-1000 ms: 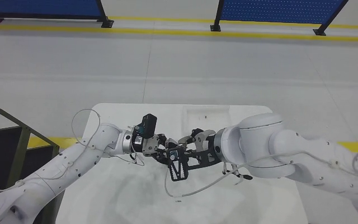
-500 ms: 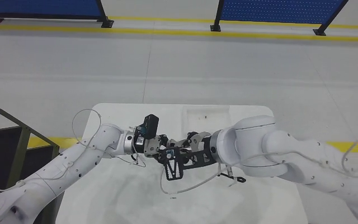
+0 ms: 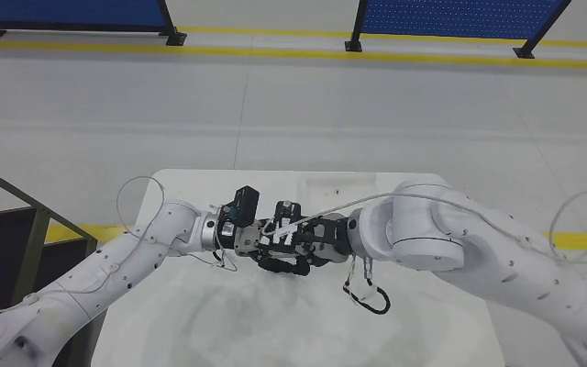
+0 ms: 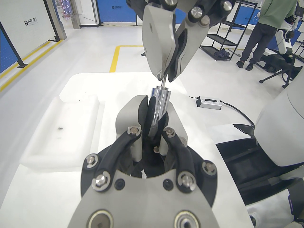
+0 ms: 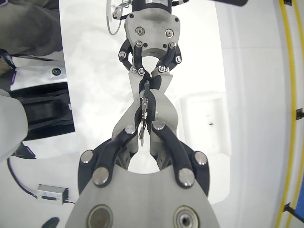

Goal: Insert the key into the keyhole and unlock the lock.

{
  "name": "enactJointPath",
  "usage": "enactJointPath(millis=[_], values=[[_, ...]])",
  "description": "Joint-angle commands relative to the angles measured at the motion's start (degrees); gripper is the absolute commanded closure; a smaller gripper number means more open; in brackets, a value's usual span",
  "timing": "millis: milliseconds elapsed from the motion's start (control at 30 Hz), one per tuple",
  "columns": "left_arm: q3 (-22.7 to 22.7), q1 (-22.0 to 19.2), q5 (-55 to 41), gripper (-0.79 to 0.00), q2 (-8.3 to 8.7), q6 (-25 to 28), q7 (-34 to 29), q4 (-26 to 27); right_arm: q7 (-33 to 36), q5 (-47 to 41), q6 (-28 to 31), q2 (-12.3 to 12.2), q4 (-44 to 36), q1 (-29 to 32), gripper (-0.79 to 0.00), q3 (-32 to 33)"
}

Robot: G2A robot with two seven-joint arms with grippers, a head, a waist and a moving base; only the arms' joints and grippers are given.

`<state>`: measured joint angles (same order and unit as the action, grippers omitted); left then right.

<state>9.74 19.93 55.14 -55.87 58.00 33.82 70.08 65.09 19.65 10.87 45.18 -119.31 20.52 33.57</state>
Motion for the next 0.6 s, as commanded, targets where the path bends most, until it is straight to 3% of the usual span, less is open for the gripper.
enactJointPath(millis=[0,67,133,167,233,567], values=[[0.0,-0.2,0.7,0.0,0.1,0.0,0.4,0.0,-0.4,-1.5,-2.6,0.0,0.1,0.9,0.0,0.6],[0.0,-0.2,1.2,0.0,0.18,0.0,0.8,0.1,-0.2,-2.3,-3.8,0.0,0.0,1.6,0.0,1.0],[0.0,-0.3,1.8,0.0,0.25,0.0,0.9,0.1,-0.7,-3.2,-4.1,0.1,0.0,2.1,-0.175,1.4],[0.0,-0.4,2.1,0.0,0.28,0.0,0.8,0.1,-0.7,-3.2,-4.2,0.1,0.0,2.3,-0.314,1.6],[0.0,-0.3,2.4,0.0,0.35,0.0,0.5,-0.3,-0.6,-3.3,-4.2,0.1,0.1,2.7,-0.785,2.0],[0.3,0.9,3.2,0.0,0.23,0.0,-8.5,-5.5,-0.4,-3.8,-2.3,-1.5,0.3,7.1,-0.785,7.3]])
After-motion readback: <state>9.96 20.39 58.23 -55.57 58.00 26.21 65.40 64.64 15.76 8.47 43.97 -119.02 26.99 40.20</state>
